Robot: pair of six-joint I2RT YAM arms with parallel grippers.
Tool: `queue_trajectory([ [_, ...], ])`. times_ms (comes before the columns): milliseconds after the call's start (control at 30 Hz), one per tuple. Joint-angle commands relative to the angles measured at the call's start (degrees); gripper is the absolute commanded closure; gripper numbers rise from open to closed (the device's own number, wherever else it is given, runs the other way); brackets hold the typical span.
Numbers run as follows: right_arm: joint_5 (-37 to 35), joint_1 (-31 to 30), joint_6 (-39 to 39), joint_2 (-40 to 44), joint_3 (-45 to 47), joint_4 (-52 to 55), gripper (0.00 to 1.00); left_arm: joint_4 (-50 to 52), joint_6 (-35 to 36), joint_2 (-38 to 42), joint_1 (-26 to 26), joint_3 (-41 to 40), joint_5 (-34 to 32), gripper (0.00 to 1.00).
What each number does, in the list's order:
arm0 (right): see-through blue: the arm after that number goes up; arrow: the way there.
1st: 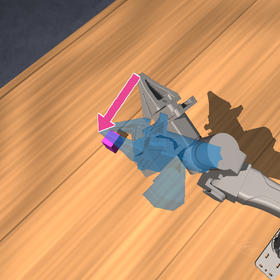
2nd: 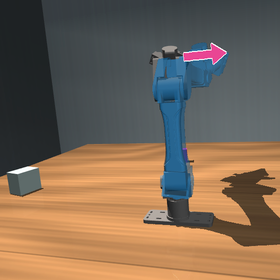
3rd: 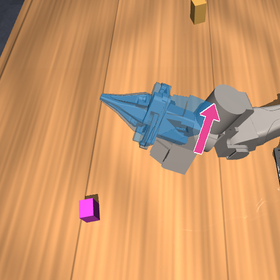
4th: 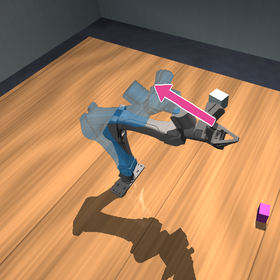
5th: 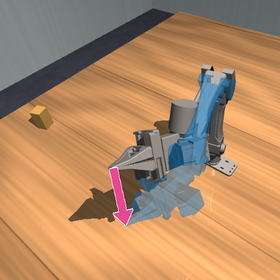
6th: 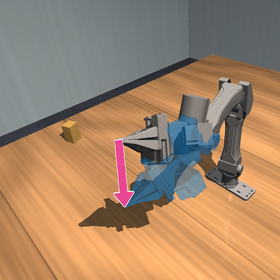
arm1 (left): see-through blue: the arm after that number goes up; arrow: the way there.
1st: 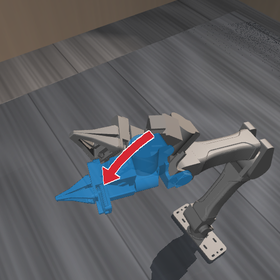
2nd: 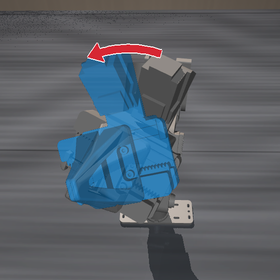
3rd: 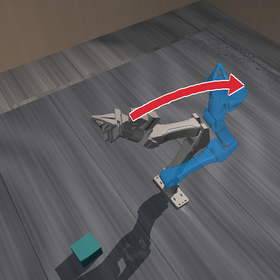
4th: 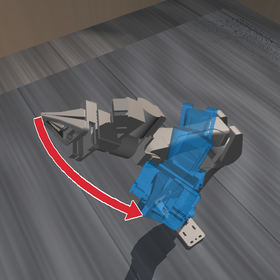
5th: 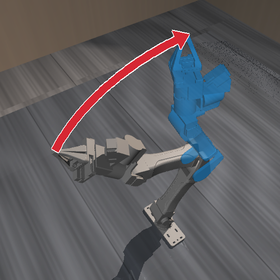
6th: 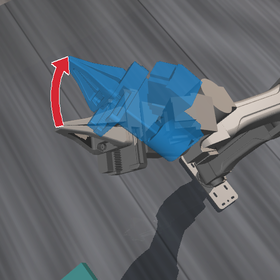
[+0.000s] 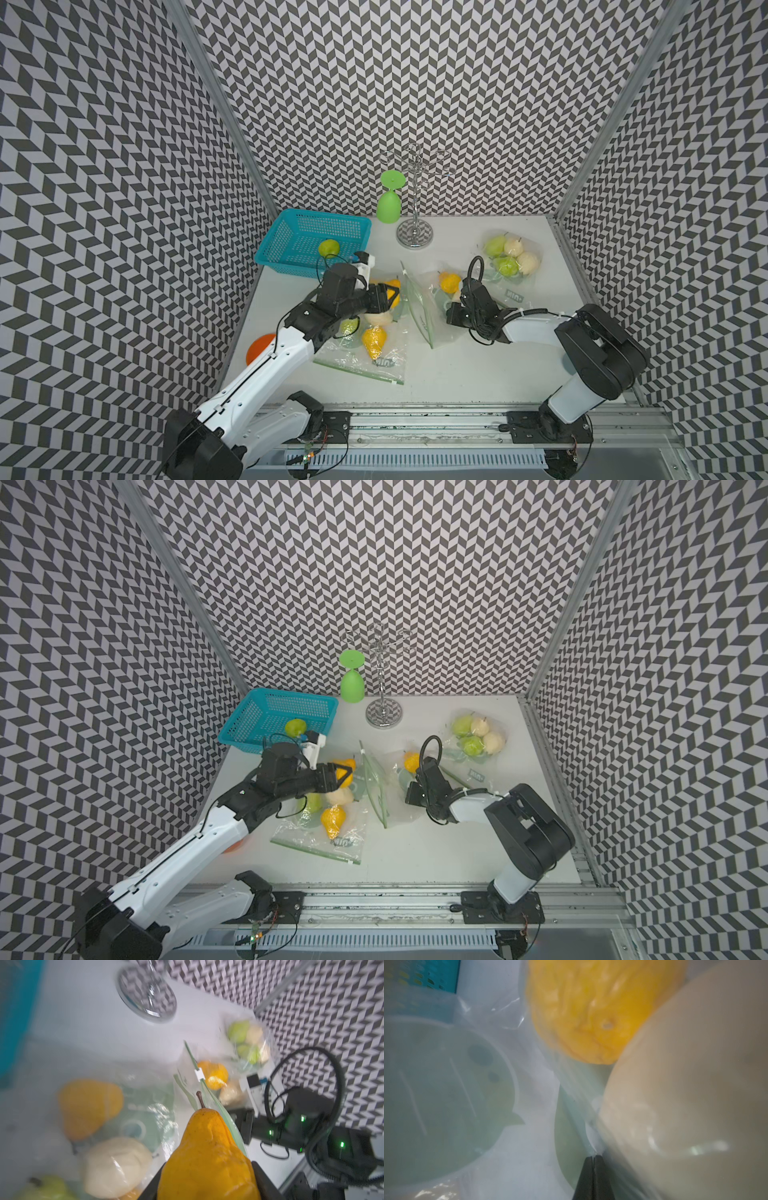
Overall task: Open the zip-top bag and take out the pear
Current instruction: Place the pear in the basket.
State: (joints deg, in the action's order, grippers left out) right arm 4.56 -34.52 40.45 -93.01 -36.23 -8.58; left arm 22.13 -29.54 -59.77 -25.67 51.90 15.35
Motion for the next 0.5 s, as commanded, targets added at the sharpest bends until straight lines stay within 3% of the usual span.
queue_trajectory([
  [0, -0.33, -2.60, 3.23, 2.52, 2.52, 0.80, 0.96, 3.71, 5.33, -4.11, 6.64, 6.53, 3.69, 0.54],
  [100, 0.02, -3.57, 4.34, 3.98, 3.95, 0.93, 0.96, 3.76, 8.46, -9.35, 10.02, 10.75, 5.05, 0.54],
  [333, -0.04, -7.91, 10.43, 12.70, 8.32, -0.63, 0.96, 0.19, 12.20, -24.17, 20.89, 19.45, -2.46, 0.53],
  [433, 0.23, -9.39, 11.73, 16.59, 8.06, 1.15, 0.94, -0.88, 13.03, -32.67, 23.07, 25.85, -5.63, 0.47],
  [467, 0.45, -9.49, 11.76, 18.21, 7.69, 2.15, 0.92, -0.91, 13.45, -35.41, 23.37, 27.89, -6.22, 0.40],
])
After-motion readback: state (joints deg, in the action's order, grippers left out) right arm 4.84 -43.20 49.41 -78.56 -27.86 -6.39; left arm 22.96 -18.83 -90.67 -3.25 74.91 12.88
